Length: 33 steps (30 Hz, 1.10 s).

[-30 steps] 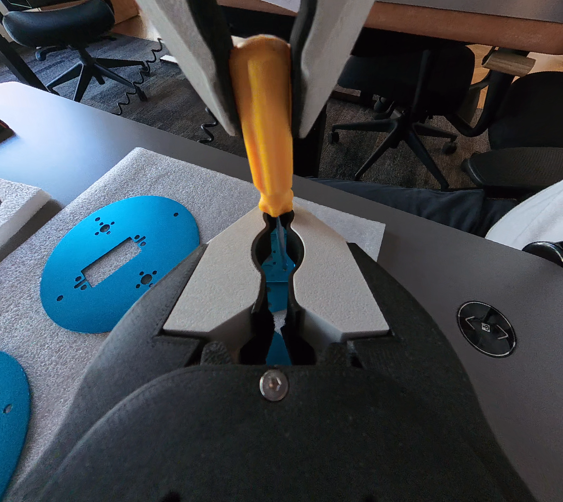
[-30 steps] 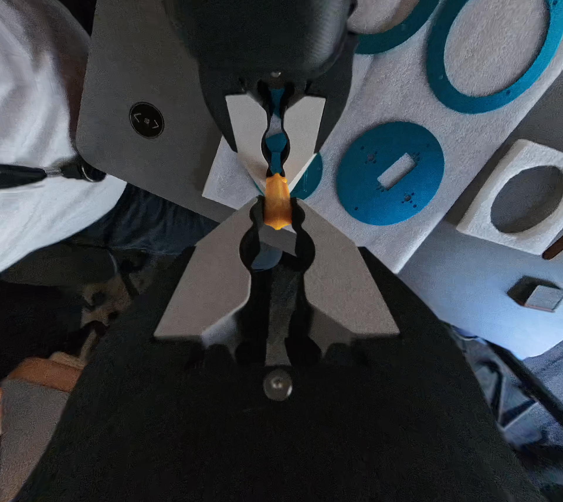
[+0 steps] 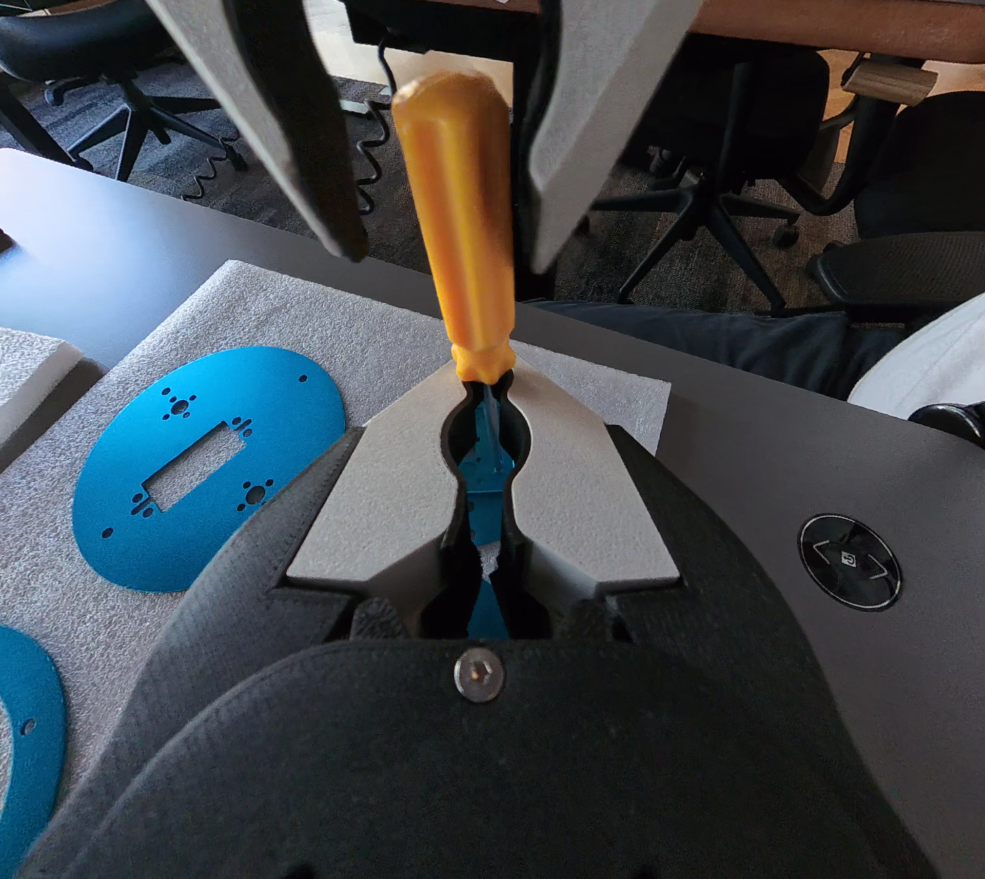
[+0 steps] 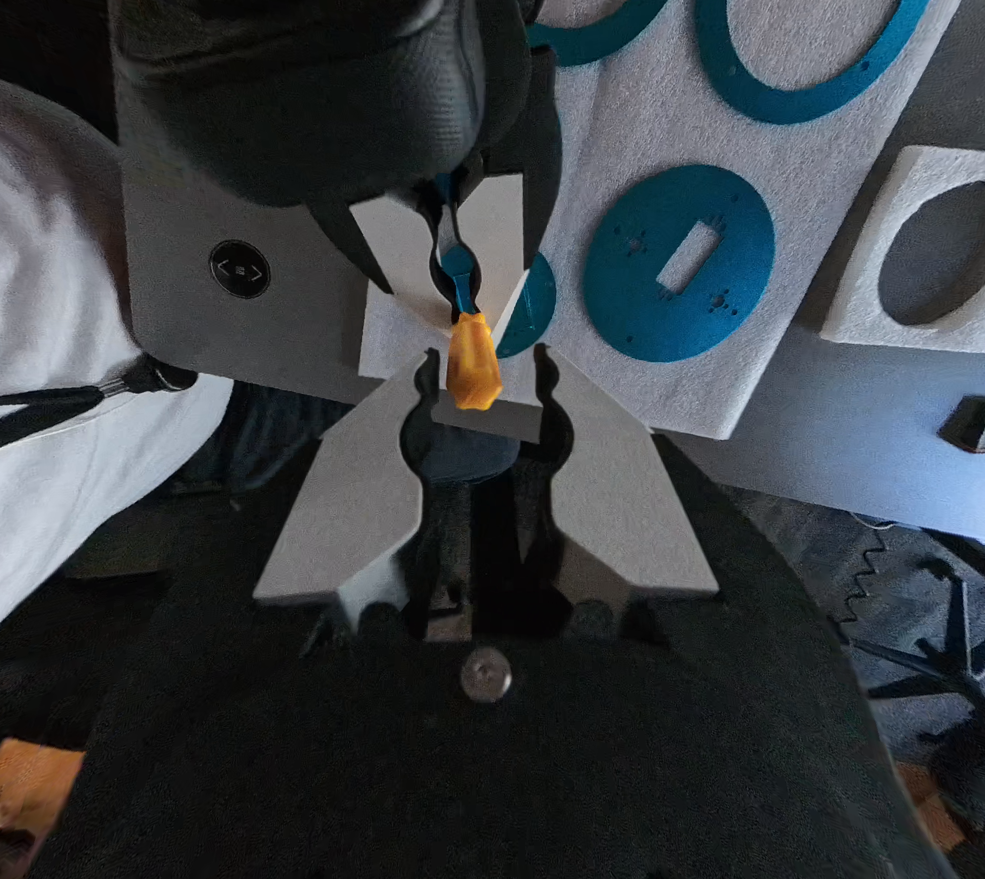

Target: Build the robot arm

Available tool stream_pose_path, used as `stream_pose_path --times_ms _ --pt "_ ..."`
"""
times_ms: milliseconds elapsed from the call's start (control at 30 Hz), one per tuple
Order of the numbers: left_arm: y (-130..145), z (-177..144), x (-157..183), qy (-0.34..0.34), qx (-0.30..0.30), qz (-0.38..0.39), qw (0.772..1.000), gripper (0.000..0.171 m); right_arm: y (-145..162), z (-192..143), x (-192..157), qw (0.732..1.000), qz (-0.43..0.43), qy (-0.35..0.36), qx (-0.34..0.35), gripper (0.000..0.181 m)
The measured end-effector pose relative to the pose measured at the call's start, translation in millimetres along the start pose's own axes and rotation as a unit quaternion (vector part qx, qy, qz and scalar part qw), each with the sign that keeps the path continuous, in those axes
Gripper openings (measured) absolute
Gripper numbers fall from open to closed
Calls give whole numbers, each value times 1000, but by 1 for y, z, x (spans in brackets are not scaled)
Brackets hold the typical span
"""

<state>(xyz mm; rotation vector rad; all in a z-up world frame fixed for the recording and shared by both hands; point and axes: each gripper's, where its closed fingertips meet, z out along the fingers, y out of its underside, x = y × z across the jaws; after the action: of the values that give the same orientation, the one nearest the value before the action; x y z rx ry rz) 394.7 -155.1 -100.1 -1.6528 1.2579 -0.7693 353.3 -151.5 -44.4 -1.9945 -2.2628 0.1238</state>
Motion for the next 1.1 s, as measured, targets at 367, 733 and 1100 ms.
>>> stream_pose_path --times_ms 367,733,1100 --pt "2 0 -1 -5 -8 -3 1000 1 2 0 -1 988 152 -25 17 18" --pt "44 -15 8 -20 -129 12 991 18 5 -3 -4 991 127 -27 19 18" --pt "54 -5 13 -6 -148 1 989 28 6 -7 -5 994 106 -25 15 18"
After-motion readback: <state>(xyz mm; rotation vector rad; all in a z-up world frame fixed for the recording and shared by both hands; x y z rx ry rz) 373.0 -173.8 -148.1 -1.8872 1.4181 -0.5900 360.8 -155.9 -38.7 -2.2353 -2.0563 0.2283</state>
